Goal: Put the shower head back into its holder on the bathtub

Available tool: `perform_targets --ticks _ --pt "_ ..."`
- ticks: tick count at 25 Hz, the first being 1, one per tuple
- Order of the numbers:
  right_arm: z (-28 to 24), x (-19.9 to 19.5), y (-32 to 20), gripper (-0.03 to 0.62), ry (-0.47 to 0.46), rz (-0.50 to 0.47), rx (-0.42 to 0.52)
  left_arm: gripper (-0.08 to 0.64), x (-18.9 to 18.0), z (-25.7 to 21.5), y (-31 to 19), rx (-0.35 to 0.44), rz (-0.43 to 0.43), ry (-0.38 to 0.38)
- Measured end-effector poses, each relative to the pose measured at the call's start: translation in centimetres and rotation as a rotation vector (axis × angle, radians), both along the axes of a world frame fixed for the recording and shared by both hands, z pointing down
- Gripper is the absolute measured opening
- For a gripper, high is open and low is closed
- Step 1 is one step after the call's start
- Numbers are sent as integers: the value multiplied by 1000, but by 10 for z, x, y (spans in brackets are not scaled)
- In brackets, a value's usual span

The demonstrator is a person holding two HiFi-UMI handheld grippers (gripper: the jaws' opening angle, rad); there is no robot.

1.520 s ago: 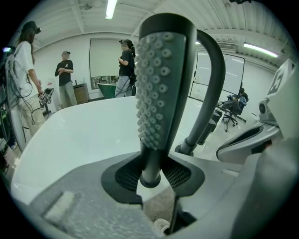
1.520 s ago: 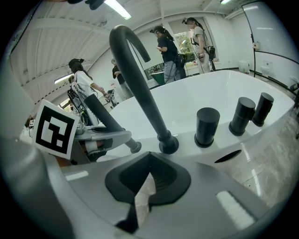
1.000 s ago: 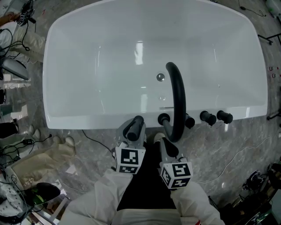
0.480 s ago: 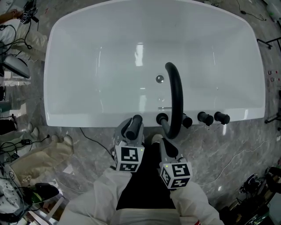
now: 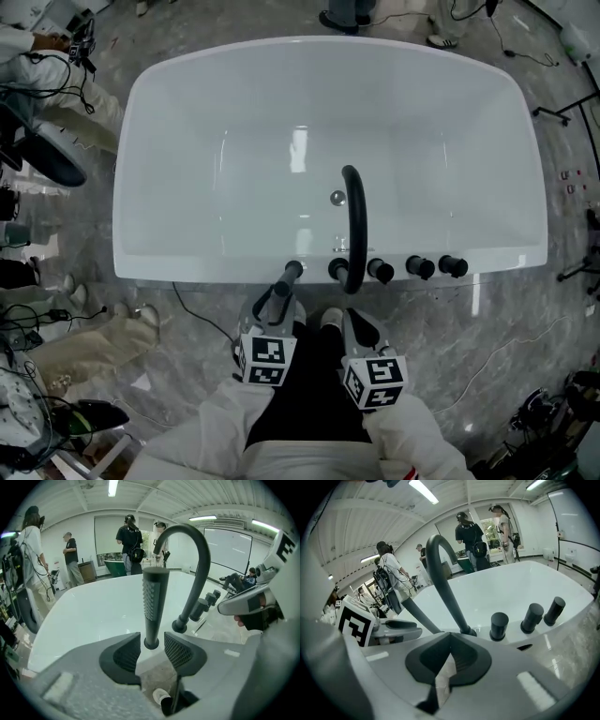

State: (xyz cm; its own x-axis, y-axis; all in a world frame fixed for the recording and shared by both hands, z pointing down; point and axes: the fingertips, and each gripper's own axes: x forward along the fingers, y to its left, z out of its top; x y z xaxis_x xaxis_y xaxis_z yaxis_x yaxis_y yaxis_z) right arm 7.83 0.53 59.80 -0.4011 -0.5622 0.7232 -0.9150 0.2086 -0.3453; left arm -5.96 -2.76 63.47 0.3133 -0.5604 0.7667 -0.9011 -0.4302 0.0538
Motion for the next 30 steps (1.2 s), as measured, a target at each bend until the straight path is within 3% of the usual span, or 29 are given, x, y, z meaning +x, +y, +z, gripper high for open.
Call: perform_targets --ticks 5,12,15,23,30 --pt "-44 2 -14 5 1 -19 49 164 -6 -49 0 27 -18 8" --pt "-124 14 -38 5 -16 -11 167 137 -14 -141 -13 158 -46 32" --pt "-149 18 -48 5 -25 0 207 78 -17 -171 -19 205 -48 40" --pt "-199 25 -55 5 -43 -15 282 52 0 -217 -21 273 -43 57" --pt "-212 19 -42 5 -59 -71 325 8 13 -225 -4 298 -40 56"
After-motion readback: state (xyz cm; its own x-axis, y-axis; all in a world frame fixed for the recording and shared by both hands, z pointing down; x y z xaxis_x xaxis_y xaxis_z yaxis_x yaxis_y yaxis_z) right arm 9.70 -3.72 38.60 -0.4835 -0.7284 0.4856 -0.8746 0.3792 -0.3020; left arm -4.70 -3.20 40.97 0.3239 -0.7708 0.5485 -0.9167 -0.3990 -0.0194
